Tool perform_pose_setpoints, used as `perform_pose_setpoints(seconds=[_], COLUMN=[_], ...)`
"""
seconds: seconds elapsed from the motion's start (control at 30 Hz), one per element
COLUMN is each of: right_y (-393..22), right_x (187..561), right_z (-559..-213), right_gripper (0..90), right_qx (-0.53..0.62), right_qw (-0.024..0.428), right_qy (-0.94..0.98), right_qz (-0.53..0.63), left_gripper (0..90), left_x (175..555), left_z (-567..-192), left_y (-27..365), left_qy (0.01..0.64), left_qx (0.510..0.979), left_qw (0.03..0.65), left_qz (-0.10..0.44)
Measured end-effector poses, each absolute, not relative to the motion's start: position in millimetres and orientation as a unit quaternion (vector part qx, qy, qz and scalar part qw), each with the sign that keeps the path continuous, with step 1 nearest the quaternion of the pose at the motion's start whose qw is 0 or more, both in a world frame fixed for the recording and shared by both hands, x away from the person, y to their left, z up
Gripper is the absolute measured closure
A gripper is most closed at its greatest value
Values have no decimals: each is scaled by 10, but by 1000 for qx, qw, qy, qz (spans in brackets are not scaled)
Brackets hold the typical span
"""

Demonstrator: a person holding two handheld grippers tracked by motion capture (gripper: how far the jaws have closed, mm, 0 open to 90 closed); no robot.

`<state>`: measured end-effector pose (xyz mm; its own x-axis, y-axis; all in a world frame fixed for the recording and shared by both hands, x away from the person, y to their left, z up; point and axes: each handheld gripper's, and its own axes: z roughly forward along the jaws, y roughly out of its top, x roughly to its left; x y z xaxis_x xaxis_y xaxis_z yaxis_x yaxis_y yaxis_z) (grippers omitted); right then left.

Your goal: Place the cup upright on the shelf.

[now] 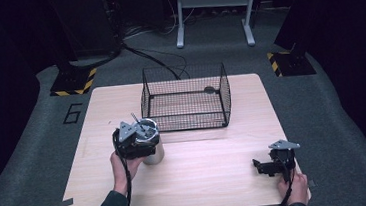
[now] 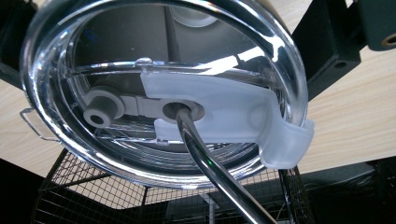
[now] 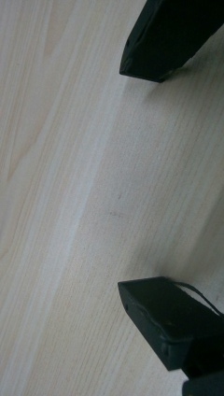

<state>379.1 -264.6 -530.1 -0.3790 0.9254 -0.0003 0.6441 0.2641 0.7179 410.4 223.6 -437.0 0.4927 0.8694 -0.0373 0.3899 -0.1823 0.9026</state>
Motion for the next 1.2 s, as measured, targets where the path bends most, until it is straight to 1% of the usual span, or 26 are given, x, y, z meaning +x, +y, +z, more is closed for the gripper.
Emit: perform_pose_setpoints(seconds=[0.17,0.27,0.4,0.7,1.03,1.07,1.2], right_y=[-2646,-2646,-2647,-2648,-2647,-2647,-2647], right_x=[3791,3791,3792,3793,3792,3792,3791], right_z=[-5302,-5301,-5302,-5302,-5302,-5302,-5302], right_gripper=[0,0,0,0,0,0,0], right_qx=[513,513,512,512,512,513,513], right_qw=[217,217,218,218,218,218,217], right_qy=[765,765,765,765,765,765,765], right_qz=[324,323,324,324,324,324,324], left_gripper=[41,42,42,42,41,42,42], left_x=[4101,4101,4081,4000,3968,3967,3971], left_z=[-4363,-4353,-4322,-4189,-4051,-4012,-3923], left_y=[2245,2269,2292,2360,2333,2326,2286], left_qy=[424,419,416,399,376,370,359], left_qx=[731,737,734,739,751,757,762], left_qw=[467,468,473,482,485,485,486], left_qz=[259,251,254,251,242,234,231])
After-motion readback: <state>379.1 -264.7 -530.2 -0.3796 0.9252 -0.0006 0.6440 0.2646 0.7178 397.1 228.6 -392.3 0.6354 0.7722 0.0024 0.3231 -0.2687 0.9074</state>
